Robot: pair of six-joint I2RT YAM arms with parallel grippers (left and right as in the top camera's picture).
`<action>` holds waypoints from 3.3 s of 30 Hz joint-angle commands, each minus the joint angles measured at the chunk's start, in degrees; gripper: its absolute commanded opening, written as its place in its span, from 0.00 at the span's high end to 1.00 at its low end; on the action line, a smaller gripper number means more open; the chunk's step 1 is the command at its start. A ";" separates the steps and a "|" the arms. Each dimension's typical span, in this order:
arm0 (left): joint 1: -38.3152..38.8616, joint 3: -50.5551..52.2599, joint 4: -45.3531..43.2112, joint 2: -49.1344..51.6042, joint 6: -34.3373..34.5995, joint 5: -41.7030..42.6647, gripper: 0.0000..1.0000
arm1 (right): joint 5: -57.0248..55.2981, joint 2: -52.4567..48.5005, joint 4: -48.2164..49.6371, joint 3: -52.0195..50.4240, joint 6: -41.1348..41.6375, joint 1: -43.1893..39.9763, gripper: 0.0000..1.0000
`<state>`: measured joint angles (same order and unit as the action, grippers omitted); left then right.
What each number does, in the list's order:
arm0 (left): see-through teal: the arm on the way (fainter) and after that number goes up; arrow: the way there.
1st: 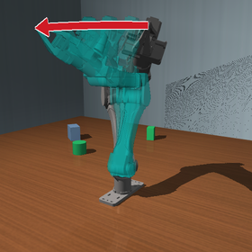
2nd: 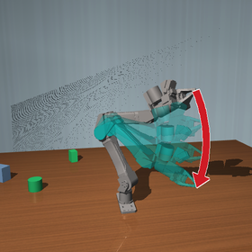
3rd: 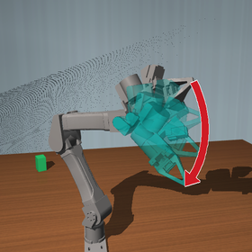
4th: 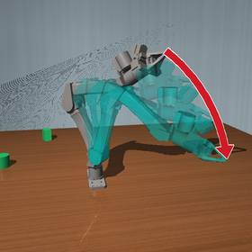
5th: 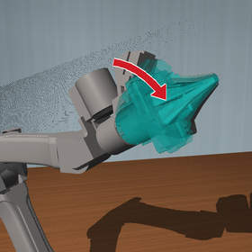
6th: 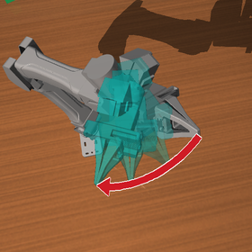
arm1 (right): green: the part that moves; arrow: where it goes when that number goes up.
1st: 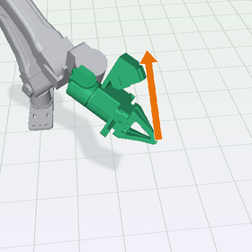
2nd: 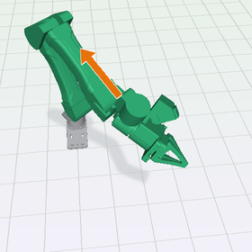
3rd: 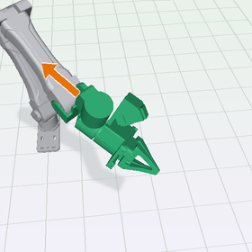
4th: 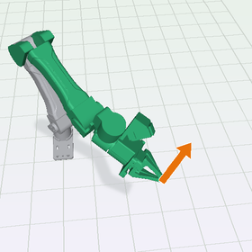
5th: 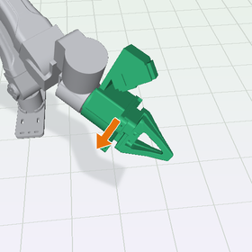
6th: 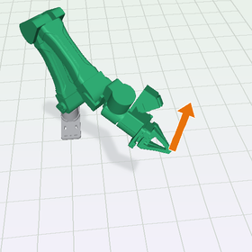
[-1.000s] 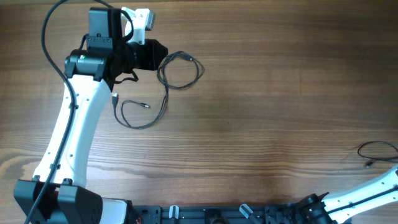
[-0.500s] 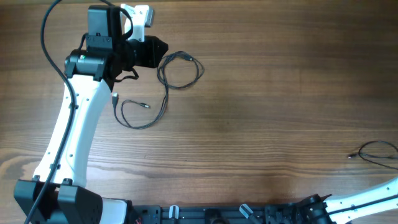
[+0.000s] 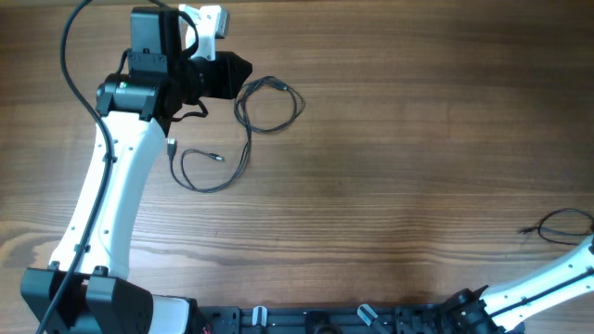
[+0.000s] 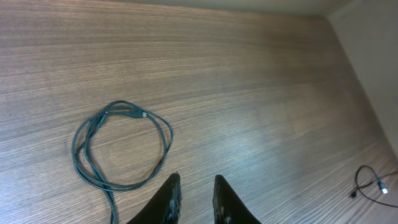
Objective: Untangle cables
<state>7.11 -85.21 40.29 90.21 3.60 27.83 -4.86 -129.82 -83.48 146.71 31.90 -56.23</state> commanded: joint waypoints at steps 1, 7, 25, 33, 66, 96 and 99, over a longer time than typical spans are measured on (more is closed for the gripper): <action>-0.22 -0.61 -0.24 -0.20 0.98 1.53 0.81 | -4.24 -2.64 -0.28 -1.07 1.27 0.35 0.94; -0.20 -0.61 -0.44 -0.20 1.36 1.53 0.81 | -6.03 -3.10 4.76 -11.54 1.95 0.13 0.94; -0.11 -0.61 -0.44 -0.20 1.64 3.26 0.82 | -6.27 -3.08 18.88 -37.99 1.11 0.11 0.91; -0.11 -0.61 -0.42 -0.20 1.64 3.26 0.82 | -7.15 -2.82 19.02 -36.81 1.11 -0.04 0.90; -0.11 -0.61 -0.85 -0.20 1.36 3.26 0.81 | -0.04 9.46 19.76 -34.42 0.85 -0.63 0.01; -0.11 -0.61 -0.90 -0.20 1.38 10.54 0.82 | 50.31 10.27 1.79 -34.42 -11.78 -3.15 0.00; -0.11 -0.61 -0.92 -0.20 1.38 10.54 0.82 | 47.71 12.72 5.11 -34.42 -13.11 -4.52 0.00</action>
<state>7.11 -85.21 39.59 90.21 4.69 37.04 46.17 -121.89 -79.55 111.18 20.86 -59.59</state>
